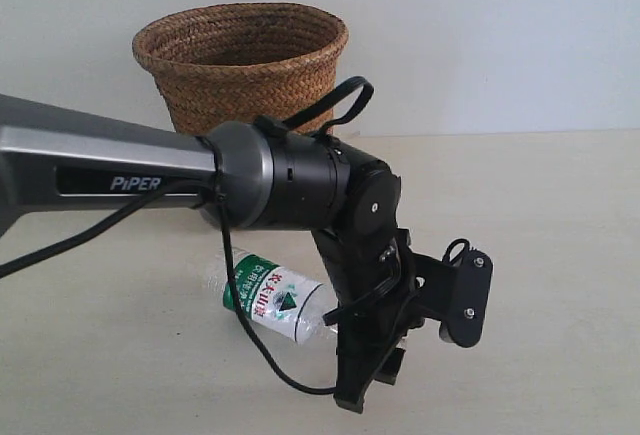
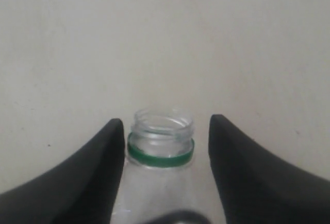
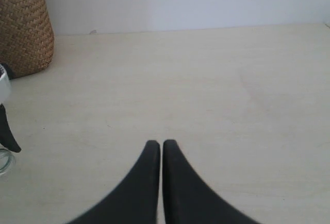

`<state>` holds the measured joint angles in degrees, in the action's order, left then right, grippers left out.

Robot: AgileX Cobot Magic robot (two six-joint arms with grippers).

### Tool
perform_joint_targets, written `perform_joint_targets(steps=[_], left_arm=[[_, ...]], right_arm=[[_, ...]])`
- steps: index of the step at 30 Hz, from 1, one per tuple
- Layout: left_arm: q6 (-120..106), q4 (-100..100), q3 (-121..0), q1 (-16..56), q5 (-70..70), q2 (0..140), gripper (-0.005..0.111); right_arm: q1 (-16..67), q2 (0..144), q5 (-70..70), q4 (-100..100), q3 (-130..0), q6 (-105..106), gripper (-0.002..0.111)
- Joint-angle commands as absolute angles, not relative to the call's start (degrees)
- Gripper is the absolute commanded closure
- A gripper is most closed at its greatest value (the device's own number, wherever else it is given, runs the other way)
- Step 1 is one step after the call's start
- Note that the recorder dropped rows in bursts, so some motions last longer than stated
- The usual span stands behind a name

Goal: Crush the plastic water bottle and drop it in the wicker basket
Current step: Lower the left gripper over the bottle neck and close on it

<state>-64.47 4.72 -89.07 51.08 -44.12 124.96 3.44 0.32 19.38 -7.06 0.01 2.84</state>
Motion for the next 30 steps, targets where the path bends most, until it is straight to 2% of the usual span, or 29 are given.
perform_joint_targets(steps=[1,16,19,22,30], left_arm=[[-63.84,5.15,-89.21,51.34,-42.51,126.19,0.061],[-63.84,3.65,-89.34,51.34,-41.29,125.86,0.074],[-63.84,3.65,-89.34,51.34,-41.80,125.86,0.086],[-63.84,3.65,-89.34,51.34,-42.01,125.64,0.102],[-54.84,6.36,-89.34,51.34,-37.39,121.93,0.103]], right_arm=[[3.35,0.00,19.17,-7.09,0.00,2.89,0.108],[3.35,0.00,19.17,-7.09,0.00,2.89,0.108],[3.35,0.00,19.17,-7.09,0.00,2.89,0.108],[3.35,0.00,19.17,-7.09,0.00,2.89,0.108],[3.35,0.00,19.17,-7.09,0.00,3.03,0.108]])
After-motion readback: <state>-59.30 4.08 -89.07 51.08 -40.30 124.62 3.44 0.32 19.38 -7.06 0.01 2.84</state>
